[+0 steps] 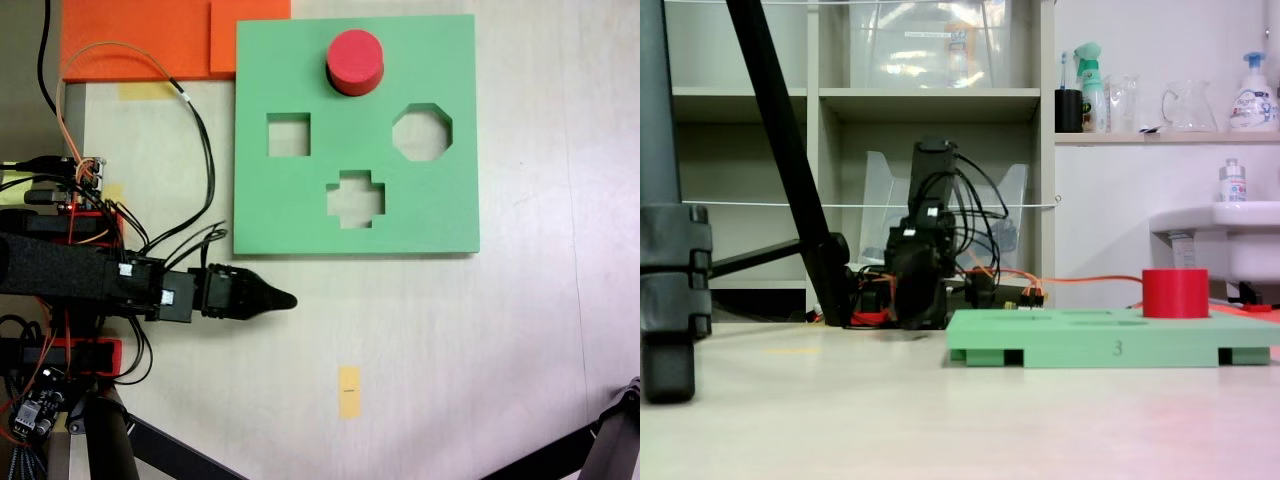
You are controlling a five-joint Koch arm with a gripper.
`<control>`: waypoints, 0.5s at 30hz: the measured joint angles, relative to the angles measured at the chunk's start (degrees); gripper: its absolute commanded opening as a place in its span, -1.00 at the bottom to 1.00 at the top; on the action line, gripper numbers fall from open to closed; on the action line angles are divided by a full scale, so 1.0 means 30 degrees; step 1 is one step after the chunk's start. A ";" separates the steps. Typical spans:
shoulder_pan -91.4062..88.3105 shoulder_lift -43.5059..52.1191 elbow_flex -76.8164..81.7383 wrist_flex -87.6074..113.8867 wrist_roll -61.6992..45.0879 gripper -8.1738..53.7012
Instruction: Put the cylinder block into the corresponding hole
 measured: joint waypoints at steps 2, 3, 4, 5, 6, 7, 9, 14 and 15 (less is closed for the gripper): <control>-0.0645 0.0000 0.0000 0.0645 0.0205 0.40; -0.0967 0.0000 0.0000 0.1055 0.0293 0.41; -0.1201 0.0000 0.0000 0.1494 0.0469 0.41; -0.1201 0.0000 0.0000 0.1699 0.0498 0.41; -0.1201 0.0000 0.0000 0.1787 0.0439 0.42; -0.1201 0.0000 0.0000 0.1846 0.0469 0.39; -0.0879 0.0000 0.0059 0.1934 0.0703 0.34; -0.0674 0.0000 0.0059 0.1904 0.1289 0.36; -0.0674 0.0000 0.0059 0.1904 0.1289 0.36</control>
